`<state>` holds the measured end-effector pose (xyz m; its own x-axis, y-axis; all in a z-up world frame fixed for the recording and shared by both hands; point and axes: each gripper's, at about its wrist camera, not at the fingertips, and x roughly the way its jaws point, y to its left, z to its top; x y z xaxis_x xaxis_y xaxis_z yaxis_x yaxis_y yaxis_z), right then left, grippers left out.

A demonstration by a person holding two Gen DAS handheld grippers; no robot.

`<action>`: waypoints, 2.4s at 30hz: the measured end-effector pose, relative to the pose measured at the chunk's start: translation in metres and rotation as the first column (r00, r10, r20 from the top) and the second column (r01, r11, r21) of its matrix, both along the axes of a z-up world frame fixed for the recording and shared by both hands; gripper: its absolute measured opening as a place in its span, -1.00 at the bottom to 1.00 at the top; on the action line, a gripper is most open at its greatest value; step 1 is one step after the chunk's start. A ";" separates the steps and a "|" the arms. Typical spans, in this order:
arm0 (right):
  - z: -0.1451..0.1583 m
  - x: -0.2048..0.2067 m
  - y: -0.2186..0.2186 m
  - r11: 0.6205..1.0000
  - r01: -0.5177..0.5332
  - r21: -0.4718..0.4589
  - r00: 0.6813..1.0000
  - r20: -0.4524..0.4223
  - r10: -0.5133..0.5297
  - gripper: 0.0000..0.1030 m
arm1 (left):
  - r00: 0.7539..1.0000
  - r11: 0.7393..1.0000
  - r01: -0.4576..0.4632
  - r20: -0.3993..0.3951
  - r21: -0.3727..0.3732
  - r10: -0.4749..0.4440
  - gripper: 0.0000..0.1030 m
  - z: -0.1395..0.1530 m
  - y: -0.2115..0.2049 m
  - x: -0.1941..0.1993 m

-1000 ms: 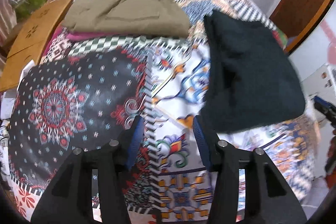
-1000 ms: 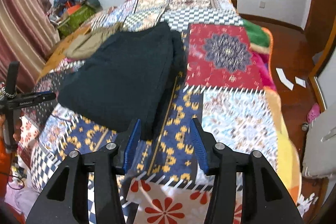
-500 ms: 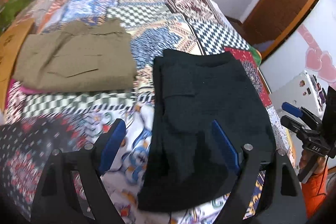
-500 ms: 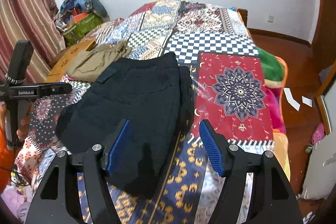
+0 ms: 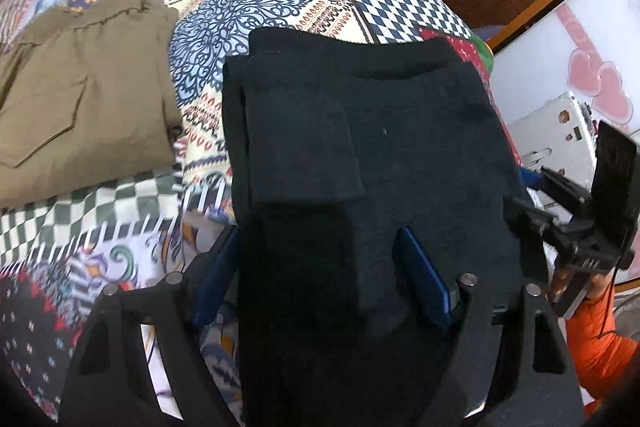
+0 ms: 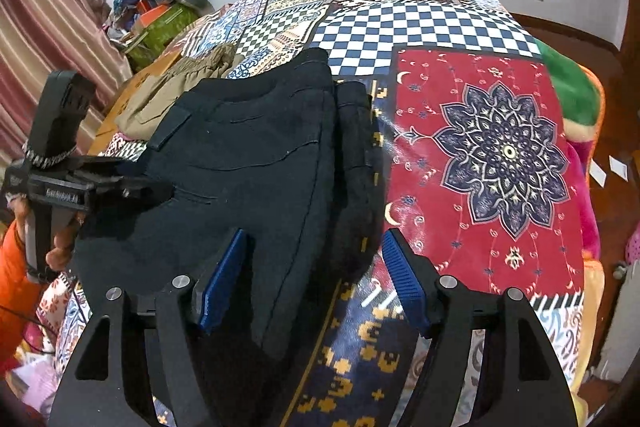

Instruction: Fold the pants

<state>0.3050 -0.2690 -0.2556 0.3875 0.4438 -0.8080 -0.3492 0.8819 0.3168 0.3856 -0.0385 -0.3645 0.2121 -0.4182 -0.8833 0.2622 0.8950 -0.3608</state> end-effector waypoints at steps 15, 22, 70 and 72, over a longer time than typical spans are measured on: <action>-0.012 -0.001 0.010 0.988 -0.049 0.147 0.990 -0.126 0.068 0.15 | 0.998 0.999 0.041 -0.041 -0.024 -0.041 0.59 -0.003 -0.019 0.005; -0.016 0.002 0.019 0.988 -0.082 0.130 0.988 -0.119 0.098 0.13 | 0.996 0.998 0.064 -0.062 -0.018 -0.065 0.59 -0.009 -0.024 0.007; 0.139 -0.017 0.126 0.977 -0.174 0.126 0.946 0.297 0.130 -0.55 | 0.911 0.981 -0.187 0.364 -0.049 0.192 -0.40 0.166 0.102 -0.063; 0.139 -0.010 0.138 0.975 -0.186 0.122 0.940 0.309 0.141 -0.55 | 0.901 0.977 -0.205 0.379 -0.054 0.210 -0.40 0.170 0.116 -0.056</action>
